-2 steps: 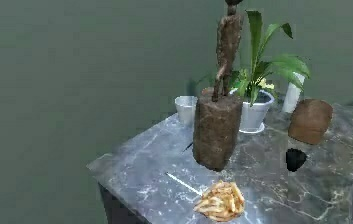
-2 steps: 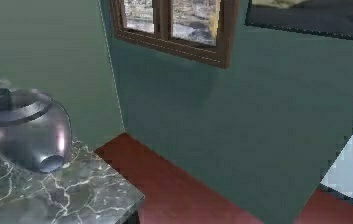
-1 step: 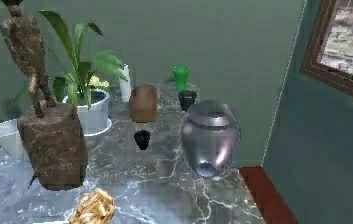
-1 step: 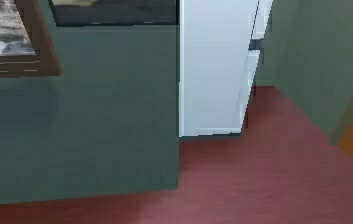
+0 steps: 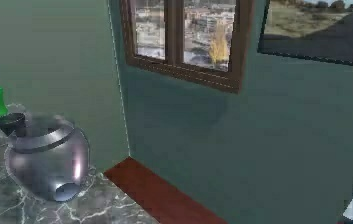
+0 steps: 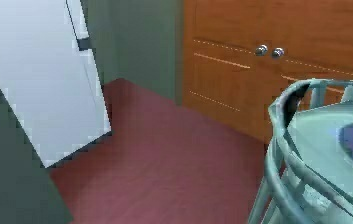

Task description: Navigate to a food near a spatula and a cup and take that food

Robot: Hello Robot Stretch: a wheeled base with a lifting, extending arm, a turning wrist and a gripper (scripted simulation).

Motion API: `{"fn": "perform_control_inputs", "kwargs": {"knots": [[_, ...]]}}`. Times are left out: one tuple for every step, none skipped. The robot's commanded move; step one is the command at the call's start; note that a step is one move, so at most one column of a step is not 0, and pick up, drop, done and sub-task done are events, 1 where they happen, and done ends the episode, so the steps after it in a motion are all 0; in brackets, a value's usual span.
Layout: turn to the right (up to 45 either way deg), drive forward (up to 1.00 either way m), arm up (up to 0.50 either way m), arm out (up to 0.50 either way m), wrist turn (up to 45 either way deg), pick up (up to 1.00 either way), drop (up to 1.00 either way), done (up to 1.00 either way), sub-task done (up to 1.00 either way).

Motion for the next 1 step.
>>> {"fn": "perform_control_inputs", "kwargs": {"knots": [[45.0,0.00,0.00,0.00,0.0,0.00,0.00,0.00,0.00]]}}
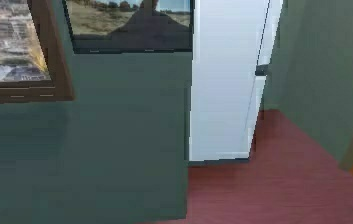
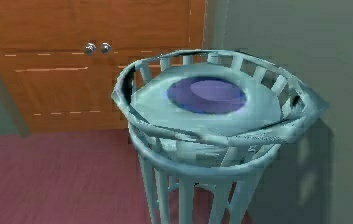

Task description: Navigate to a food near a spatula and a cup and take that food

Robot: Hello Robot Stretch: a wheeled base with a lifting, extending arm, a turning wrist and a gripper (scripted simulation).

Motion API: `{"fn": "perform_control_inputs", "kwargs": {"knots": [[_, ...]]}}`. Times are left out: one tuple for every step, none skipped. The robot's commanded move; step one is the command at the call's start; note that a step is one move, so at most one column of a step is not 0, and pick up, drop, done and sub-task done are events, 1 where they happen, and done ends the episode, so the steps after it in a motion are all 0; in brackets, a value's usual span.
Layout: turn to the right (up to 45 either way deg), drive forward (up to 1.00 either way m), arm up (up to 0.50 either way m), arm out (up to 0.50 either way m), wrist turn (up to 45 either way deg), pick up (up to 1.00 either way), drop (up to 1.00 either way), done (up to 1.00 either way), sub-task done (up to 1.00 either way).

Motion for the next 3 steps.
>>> {"fn": "perform_control_inputs", "kwargs": {"knots": [[21.0,0.00,0.00,0.00,0.0,0.00,0.00,0.00,0.00],[0.0,0.30,0.00,0.00,0.0,0.00,0.00,0.00,0.00],[-45.0,0.00,0.00,0.00,0.0,0.00,0.00,0.00,0.00]]}}
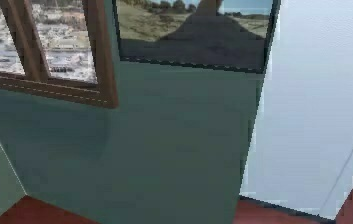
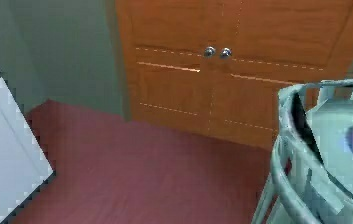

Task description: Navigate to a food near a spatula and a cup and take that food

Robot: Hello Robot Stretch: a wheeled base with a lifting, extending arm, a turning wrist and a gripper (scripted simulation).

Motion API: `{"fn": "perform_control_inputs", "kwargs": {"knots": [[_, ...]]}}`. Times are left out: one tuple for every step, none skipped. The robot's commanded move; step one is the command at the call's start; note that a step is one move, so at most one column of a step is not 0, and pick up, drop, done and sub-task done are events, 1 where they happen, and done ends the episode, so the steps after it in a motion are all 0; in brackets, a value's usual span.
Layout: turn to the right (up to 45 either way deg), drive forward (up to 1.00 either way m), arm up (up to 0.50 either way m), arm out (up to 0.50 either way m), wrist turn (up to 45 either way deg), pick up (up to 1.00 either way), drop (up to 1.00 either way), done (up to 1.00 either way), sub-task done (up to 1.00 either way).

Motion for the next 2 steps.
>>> {"fn": "perform_control_inputs", "kwargs": {"knots": [[-21.0,0.00,0.00,0.00,0.0,0.00,0.00,0.00,0.00],[0.0,0.40,0.00,0.00,0.0,0.00,0.00,0.00,0.00]]}}
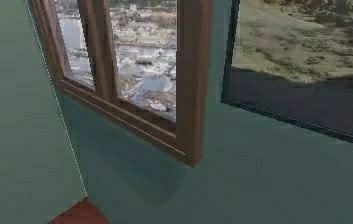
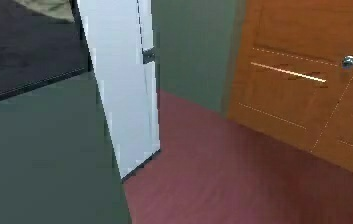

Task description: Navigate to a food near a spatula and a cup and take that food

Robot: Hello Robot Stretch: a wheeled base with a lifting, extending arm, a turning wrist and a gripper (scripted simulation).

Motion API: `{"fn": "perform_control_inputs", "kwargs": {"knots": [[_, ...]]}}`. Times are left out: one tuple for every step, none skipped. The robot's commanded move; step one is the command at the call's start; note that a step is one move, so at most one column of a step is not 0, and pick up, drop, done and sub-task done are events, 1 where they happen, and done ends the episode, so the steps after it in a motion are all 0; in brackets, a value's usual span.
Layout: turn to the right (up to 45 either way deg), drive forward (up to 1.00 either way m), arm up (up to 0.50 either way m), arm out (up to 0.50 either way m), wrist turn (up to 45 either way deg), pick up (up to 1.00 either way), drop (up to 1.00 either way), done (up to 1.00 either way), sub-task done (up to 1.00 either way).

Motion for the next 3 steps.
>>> {"fn": "perform_control_inputs", "kwargs": {"knots": [[-45.0,0.00,0.00,0.00,0.0,0.00,0.00,0.00,0.00],[-9.0,0.00,0.00,0.00,0.0,0.00,0.00,0.00,0.00],[0.0,0.60,0.00,0.00,0.0,0.00,0.00,0.00,0.00]]}}
